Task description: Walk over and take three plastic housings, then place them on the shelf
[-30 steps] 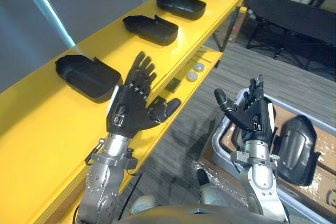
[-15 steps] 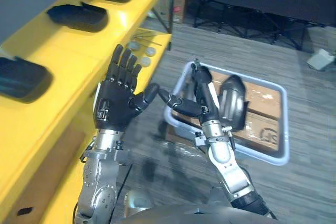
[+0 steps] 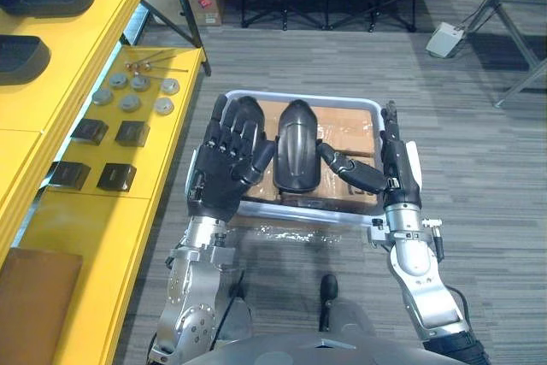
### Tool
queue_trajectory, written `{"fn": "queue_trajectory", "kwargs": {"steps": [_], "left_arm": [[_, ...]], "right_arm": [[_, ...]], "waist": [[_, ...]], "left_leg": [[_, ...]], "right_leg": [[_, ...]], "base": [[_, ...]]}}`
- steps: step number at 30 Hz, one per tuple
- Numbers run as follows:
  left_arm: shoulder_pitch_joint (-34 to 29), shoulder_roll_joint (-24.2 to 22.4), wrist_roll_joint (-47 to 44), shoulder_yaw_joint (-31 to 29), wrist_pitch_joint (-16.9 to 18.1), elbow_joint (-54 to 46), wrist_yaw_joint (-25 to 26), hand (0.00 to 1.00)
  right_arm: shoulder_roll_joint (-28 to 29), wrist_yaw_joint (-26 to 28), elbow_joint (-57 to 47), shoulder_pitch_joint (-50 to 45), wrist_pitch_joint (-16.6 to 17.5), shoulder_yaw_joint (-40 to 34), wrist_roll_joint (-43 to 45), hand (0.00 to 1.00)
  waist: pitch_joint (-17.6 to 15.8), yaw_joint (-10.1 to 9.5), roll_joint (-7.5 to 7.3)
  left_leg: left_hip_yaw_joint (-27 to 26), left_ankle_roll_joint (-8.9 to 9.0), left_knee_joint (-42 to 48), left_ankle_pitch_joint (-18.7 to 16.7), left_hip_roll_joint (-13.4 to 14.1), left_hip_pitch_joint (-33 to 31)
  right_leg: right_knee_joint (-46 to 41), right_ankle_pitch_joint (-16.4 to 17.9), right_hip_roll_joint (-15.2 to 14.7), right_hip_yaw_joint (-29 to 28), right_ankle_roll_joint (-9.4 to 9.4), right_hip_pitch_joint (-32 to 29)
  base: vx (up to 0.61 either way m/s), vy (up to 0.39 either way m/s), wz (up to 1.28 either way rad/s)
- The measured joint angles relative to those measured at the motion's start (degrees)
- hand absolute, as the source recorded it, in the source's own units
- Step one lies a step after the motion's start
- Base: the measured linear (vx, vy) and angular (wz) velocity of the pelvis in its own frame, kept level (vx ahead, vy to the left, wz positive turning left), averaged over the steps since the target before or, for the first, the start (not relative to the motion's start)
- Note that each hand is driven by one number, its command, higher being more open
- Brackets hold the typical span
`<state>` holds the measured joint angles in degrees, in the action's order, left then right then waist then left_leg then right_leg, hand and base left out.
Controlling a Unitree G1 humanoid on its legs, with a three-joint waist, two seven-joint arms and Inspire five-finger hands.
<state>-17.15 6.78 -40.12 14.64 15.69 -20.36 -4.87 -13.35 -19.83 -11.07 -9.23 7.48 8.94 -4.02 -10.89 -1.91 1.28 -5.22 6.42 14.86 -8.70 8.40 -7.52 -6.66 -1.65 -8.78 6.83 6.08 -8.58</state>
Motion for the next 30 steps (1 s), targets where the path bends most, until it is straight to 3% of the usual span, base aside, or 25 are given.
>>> {"fn": "queue_trajectory", "kwargs": {"steps": [6, 8, 10, 12, 17, 24, 30], "left_arm": [[-0.5, 1.1, 5.0, -2.1, -0.9, 0.0, 3.1, 1.00], [0.8, 1.3, 5.0, -2.6, -0.9, -0.1, 4.3, 1.00], [3.1, 1.7, 5.0, -2.9, -0.9, -0.5, 5.3, 1.00], [3.9, 1.9, 4.9, -3.4, -1.1, -0.5, 5.3, 1.00], [4.4, 2.1, 4.8, -2.8, -2.7, -0.6, 5.0, 1.00], [6.5, 3.4, 4.5, 0.2, -2.6, -0.4, 4.7, 1.00], [8.8, 3.4, 4.5, 1.5, -2.6, 2.6, 4.5, 1.00]], "right_arm": [[0.2, 0.5, 12.6, 3.1, -5.2, -4.9, 2.5, 1.00], [0.1, -0.4, 20.2, 7.5, -6.9, -7.1, 2.4, 1.00], [-0.5, -4.5, 26.9, 14.8, -9.4, -9.1, 2.4, 1.00], [-1.4, -7.9, 30.3, 21.1, -10.6, -10.1, 2.2, 1.00], [-8.7, -10.6, 36.8, 34.0, -11.1, -10.7, 2.1, 1.00], [-14.0, -10.4, 46.8, 42.2, -10.7, -8.2, 2.1, 1.00], [-16.2, -6.4, 53.2, 51.2, -12.1, -3.1, 2.2, 1.00]], "waist": [[-0.9, -0.07, -0.72], [-2.3, -0.46, -1.19], [-6.1, -1.56, -1.27], [-7.8, -2.35, -1.13], [-11.4, -4.29, 0.30], [-14.5, -5.60, 0.78], [-15.4, -5.89, 1.33]], "left_leg": [[0.2, -0.04, 1.1, 0.1, -2.0, -1.1], [1.0, -0.07, 2.3, 0.0, -2.2, -2.8], [2.2, -0.05, 4.1, 0.0, -1.9, -4.7], [2.9, -0.09, 5.2, 0.0, -1.8, -6.6], [4.7, -0.25, 7.0, 0.2, -2.0, -9.2], [6.4, -0.57, 7.0, 0.9, -2.9, -11.4], [7.1, -0.58, 7.1, 1.4, -3.2, -13.0]], "right_leg": [[2.6, -1.9, -1.8, 0.2, 1.30, 1.0], [3.5, -2.7, -1.7, 0.9, 1.16, 0.8], [4.0, -3.5, -1.3, 1.9, 0.90, 0.6], [3.9, -4.1, -1.1, 2.3, 0.66, -0.7], [3.9, -4.6, -1.2, 3.8, 0.71, -1.4], [3.8, -4.7, -1.8, 5.5, 0.87, -2.3], [3.8, -5.0, -2.1, 6.2, 0.95, -3.5]], "base": [[0.00, 0.072, 0.05], [-0.07, 0.022, 0.15], [-0.10, 0.005, 0.18], [-0.11, -0.005, 0.13], [-0.05, 0.010, 0.13], [0.00, 0.009, 0.15], [0.01, 0.009, 0.06]]}}
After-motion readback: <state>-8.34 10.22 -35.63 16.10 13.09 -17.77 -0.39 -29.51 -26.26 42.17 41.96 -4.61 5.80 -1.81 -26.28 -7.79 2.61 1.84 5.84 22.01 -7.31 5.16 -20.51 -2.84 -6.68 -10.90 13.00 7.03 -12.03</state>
